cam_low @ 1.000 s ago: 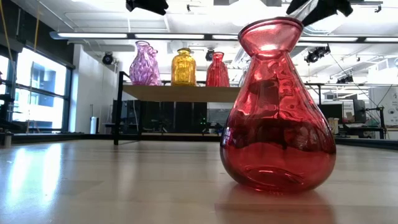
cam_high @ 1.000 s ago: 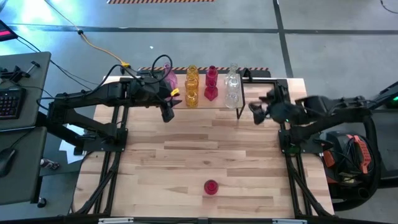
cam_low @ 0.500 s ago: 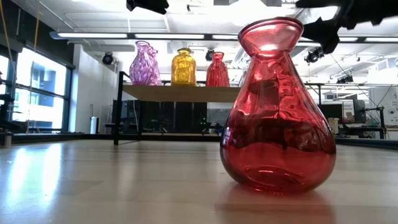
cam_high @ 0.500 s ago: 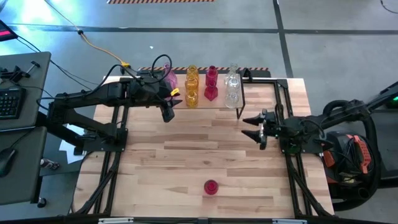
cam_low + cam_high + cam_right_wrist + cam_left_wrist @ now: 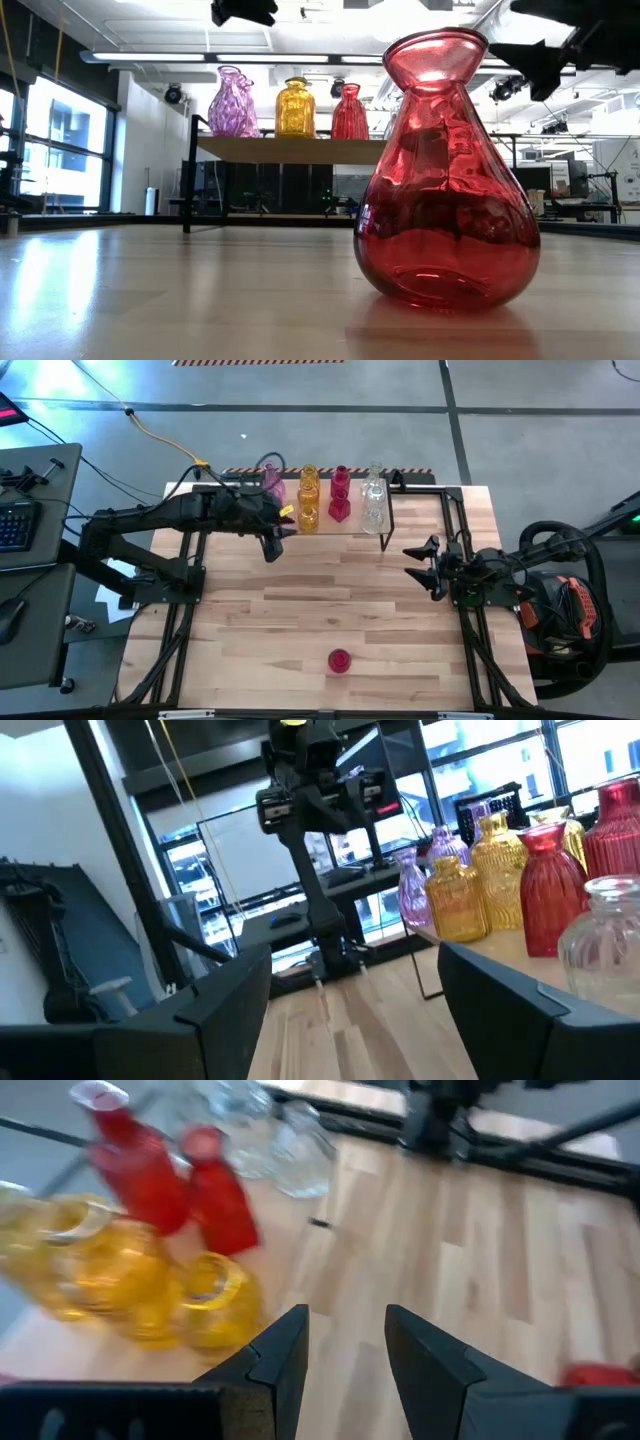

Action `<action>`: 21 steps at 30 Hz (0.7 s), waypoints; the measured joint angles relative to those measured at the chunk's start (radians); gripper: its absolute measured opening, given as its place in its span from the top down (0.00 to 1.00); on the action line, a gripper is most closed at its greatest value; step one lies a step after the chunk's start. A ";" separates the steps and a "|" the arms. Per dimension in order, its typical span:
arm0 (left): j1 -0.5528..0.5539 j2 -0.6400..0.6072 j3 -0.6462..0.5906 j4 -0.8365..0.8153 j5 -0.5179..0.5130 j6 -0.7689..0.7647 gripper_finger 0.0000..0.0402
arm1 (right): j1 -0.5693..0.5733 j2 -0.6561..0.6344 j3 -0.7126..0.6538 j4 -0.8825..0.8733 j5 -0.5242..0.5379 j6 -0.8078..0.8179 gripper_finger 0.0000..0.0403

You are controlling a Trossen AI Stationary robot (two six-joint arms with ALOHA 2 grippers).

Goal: Sort vases onto shelf
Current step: Put the red vase on the shelf and align it with the other red vases

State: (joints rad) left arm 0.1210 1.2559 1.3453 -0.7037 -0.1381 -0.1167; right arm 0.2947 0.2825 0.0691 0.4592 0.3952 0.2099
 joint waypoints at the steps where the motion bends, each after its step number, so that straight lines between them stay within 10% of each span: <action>1: -0.004 0.011 0.000 -0.001 0.022 -0.003 0.69 | 0.000 -0.013 -0.009 -0.006 -0.004 -0.003 0.33; 21: -0.249 0.098 0.000 0.161 0.051 0.000 0.68 | 0.000 -0.048 -0.059 -0.177 -0.003 0.104 0.33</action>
State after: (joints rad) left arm -0.1276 1.3542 1.3453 -0.5424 -0.0872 -0.1171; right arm 0.2943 0.2348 0.0101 0.2822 0.3921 0.3140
